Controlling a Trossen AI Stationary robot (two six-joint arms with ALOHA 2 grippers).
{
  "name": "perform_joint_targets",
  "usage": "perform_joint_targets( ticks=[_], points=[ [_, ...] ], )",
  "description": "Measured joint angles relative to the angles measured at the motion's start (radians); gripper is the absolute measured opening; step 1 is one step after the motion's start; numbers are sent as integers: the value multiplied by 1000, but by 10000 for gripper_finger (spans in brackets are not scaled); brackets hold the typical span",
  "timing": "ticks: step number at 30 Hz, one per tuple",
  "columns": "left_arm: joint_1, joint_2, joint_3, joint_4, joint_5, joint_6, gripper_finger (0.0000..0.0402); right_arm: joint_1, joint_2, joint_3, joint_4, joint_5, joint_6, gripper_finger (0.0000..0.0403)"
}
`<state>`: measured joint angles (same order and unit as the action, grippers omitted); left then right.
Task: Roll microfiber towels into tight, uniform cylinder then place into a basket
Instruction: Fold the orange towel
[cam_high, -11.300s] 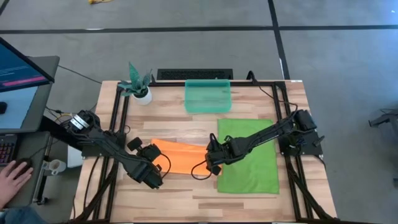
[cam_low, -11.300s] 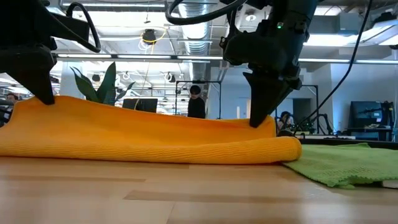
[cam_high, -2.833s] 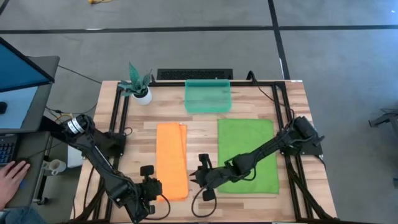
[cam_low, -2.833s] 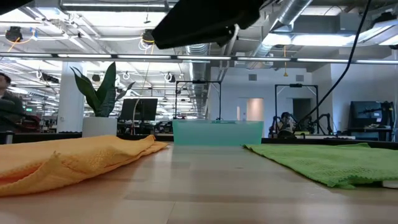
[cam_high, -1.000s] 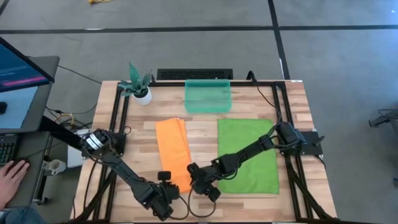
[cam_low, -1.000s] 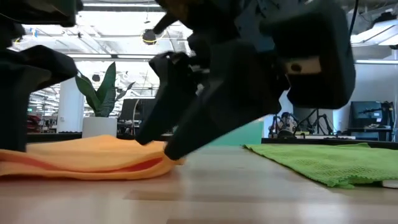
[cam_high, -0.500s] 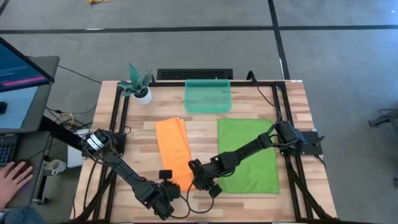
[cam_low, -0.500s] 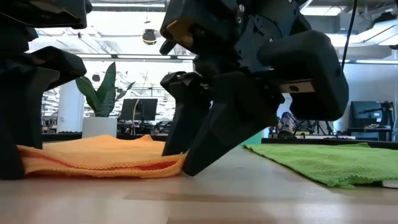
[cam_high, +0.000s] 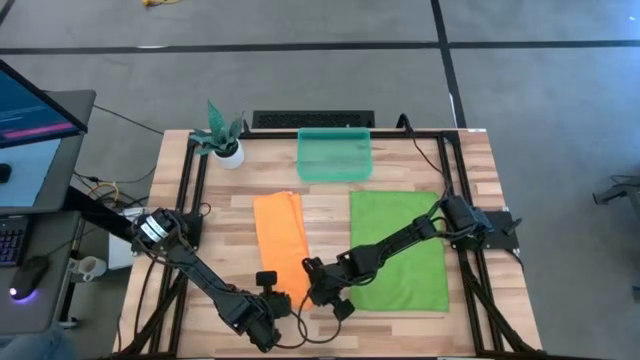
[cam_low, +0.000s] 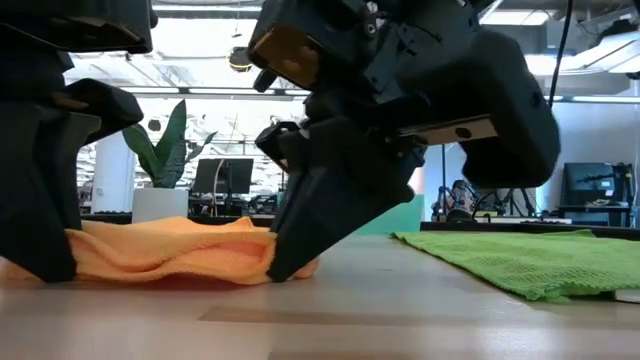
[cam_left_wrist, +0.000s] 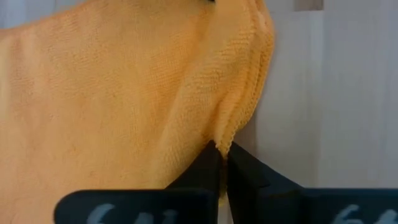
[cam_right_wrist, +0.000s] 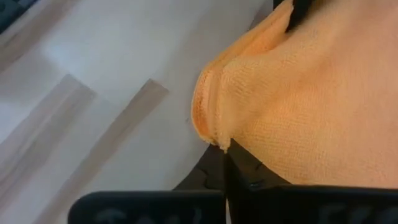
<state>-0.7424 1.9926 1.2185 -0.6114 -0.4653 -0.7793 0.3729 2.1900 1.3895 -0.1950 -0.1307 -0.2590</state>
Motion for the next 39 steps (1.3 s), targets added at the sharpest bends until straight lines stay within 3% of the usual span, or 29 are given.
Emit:
perform_joint_targets(
  ticks=[7,17,21,26,39],
  points=[
    [-16,7,126,-174,-2,-29,3,25,-53,-7,-57,19,32,6],
    [-83,4,324,-313,-24,-60,2,113,-119,-3,-97,140,182,6],
    [-99,4,371,-348,-25,-69,1,152,-170,0,-108,152,230,3],
    [-118,2,387,-394,-32,-122,0,207,-210,46,-169,265,307,5],
    [-197,-2,515,-554,-56,-263,0,278,-212,163,-198,304,443,4]
  ],
)
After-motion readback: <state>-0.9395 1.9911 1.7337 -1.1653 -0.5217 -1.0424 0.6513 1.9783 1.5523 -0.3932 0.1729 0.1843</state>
